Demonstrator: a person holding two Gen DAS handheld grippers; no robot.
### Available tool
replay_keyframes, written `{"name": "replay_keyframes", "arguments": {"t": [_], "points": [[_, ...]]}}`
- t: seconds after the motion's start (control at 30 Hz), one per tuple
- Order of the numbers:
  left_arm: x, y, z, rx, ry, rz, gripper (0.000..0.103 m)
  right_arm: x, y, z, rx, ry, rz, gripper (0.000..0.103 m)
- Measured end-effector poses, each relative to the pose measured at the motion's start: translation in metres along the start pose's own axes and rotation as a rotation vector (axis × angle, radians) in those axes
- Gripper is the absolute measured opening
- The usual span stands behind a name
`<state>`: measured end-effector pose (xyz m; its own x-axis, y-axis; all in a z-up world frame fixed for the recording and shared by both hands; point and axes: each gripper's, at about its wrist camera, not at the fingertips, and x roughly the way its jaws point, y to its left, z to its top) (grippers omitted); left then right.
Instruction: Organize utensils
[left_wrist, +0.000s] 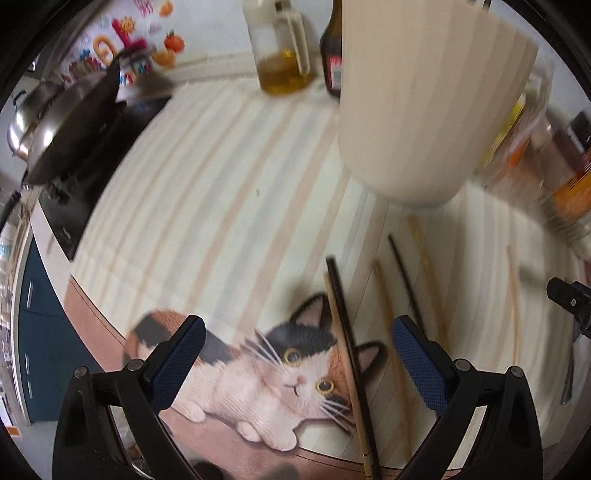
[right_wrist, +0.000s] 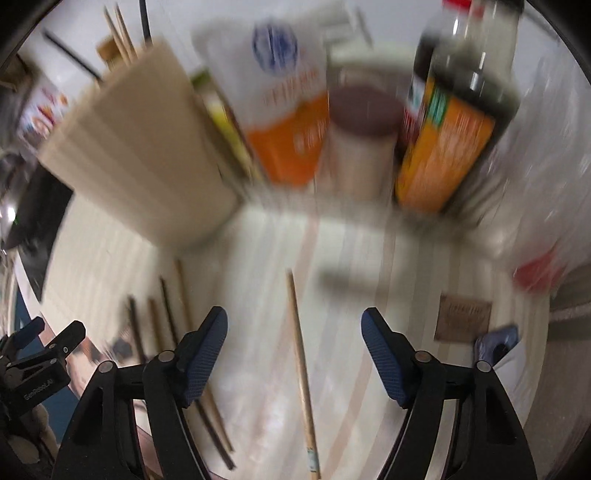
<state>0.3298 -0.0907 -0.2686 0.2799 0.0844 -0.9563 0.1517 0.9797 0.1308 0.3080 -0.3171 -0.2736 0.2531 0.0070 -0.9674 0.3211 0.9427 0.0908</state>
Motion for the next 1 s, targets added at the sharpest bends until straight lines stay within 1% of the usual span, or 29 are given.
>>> {"name": "replay_keyframes", "arguments": {"t": [0.03, 0.07, 0.1, 0.13, 0.17, 0.2, 0.27, 0.3, 0.37, 0.43, 0.47, 0.73, 0.83, 0.87, 0.93, 1.0], "points": [[0.003, 0.0, -0.003, -0.005, 0.011, -0.011, 0.1, 0.007, -0.001, -0.004, -0.003, 0.018, -0.001, 0.069], [0.01, 0.002, -0.006, -0.015, 0.029, -0.024, 0.092, 0.013, -0.003, -0.008, -0.004, 0.032, -0.002, 0.068], [0.016, 0.005, -0.008, -0.028, 0.046, -0.032, 0.087, 0.019, -0.004, -0.011, -0.003, 0.046, -0.003, 0.064], [0.021, 0.007, -0.01, -0.039, 0.06, -0.037, 0.078, 0.023, -0.002, -0.009, -0.002, 0.056, -0.002, 0.058], [0.025, 0.009, -0.011, -0.049, 0.072, -0.044, 0.072, 0.028, -0.002, -0.011, -0.001, 0.068, -0.002, 0.055], [0.032, 0.011, -0.015, -0.061, 0.087, -0.054, 0.07, 0.031, -0.004, -0.014, 0.002, 0.079, -0.001, 0.051], [0.04, 0.011, -0.019, -0.063, 0.106, -0.061, 0.057, 0.036, -0.006, -0.018, 0.005, 0.091, -0.003, 0.048], [0.044, 0.009, -0.02, -0.058, 0.114, -0.062, 0.053, 0.038, -0.007, -0.018, 0.006, 0.095, -0.005, 0.047], [0.051, 0.006, -0.023, -0.048, 0.127, -0.06, 0.036, 0.042, -0.01, -0.02, 0.01, 0.1, -0.007, 0.045], [0.056, 0.004, -0.026, -0.044, 0.128, -0.057, 0.03, 0.043, -0.012, -0.022, 0.013, 0.103, -0.008, 0.044], [0.055, 0.003, -0.026, -0.044, 0.117, -0.052, 0.029, 0.043, -0.012, -0.023, 0.012, 0.104, -0.009, 0.044], [0.052, 0.001, -0.033, -0.028, 0.116, -0.026, 0.029, 0.043, -0.029, -0.026, 0.021, 0.105, -0.017, 0.043], [0.049, 0.007, -0.034, -0.041, 0.124, -0.033, 0.029, 0.049, -0.034, -0.022, 0.028, 0.11, -0.012, 0.043], [0.049, 0.006, -0.033, -0.052, 0.131, -0.045, 0.028, 0.052, -0.034, -0.02, 0.028, 0.112, -0.011, 0.043], [0.049, 0.014, -0.032, -0.079, 0.145, -0.103, 0.029, 0.057, -0.033, -0.018, 0.03, 0.116, -0.001, 0.043], [0.048, 0.011, -0.032, -0.096, 0.15, -0.136, 0.029, 0.062, -0.033, -0.014, 0.03, 0.12, 0.002, 0.043]]}}
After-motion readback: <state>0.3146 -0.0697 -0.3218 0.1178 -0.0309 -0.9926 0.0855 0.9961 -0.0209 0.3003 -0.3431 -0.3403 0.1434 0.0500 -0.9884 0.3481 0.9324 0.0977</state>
